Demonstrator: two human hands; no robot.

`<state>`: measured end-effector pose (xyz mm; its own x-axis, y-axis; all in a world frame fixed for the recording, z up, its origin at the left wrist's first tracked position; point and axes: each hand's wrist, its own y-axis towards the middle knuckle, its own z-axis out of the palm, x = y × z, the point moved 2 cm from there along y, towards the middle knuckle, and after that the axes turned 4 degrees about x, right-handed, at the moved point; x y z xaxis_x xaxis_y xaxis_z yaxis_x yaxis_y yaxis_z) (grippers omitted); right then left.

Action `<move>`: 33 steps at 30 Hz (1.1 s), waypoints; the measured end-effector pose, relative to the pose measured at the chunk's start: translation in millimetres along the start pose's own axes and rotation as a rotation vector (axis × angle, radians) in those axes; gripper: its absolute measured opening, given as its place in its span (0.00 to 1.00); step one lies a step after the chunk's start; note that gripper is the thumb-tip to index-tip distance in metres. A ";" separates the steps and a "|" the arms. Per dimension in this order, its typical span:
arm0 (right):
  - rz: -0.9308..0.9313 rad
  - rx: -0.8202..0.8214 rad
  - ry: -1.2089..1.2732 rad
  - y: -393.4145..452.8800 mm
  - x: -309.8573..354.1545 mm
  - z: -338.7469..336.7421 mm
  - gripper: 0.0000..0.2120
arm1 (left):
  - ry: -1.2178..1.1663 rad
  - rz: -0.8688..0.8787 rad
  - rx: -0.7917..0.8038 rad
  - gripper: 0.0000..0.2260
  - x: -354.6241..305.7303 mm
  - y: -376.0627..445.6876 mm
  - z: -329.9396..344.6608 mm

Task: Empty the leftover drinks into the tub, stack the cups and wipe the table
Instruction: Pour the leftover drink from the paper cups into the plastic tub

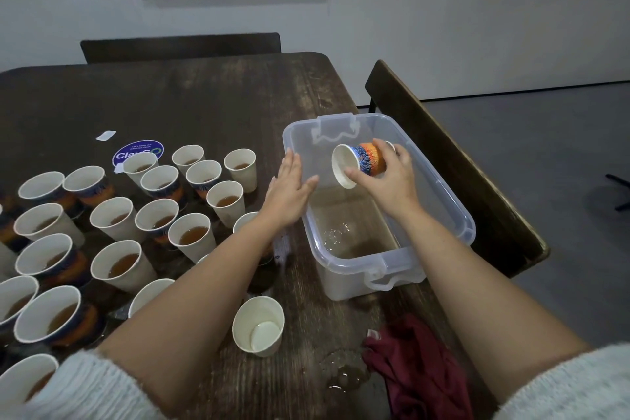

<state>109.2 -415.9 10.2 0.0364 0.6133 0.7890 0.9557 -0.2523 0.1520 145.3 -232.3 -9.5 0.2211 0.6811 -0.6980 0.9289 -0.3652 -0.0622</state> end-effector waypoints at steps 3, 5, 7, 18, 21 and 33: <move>0.017 0.033 0.084 -1.0 9.4 3.2 0.31 | -0.094 0.045 0.049 0.31 1.3 -3.1 -11.7; 0.025 0.077 0.238 -3.1 20.2 8.2 0.23 | -0.304 0.115 0.025 0.34 0.6 -8.7 -23.9; 0.080 0.134 0.385 -6.5 38.4 15.9 0.14 | -0.379 0.168 -0.089 0.41 1.0 -17.4 -37.9; 0.158 0.394 0.445 -44.8 120.9 89.0 0.14 | -0.414 0.279 -0.329 0.25 36.5 -82.4 -90.7; 0.095 0.372 0.202 -56.6 117.5 108.5 0.16 | -0.358 0.193 -0.241 0.29 62.3 -97.5 -85.0; 0.093 0.327 -0.395 -86.1 85.5 129.3 0.14 | 0.198 -0.083 0.307 0.51 124.4 -112.6 -62.6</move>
<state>67.8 -244.9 -12.3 0.1726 0.8511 0.4958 0.9822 -0.1108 -0.1517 86.8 -66.7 -44.7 0.2303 0.8149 -0.5318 0.8200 -0.4568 -0.3449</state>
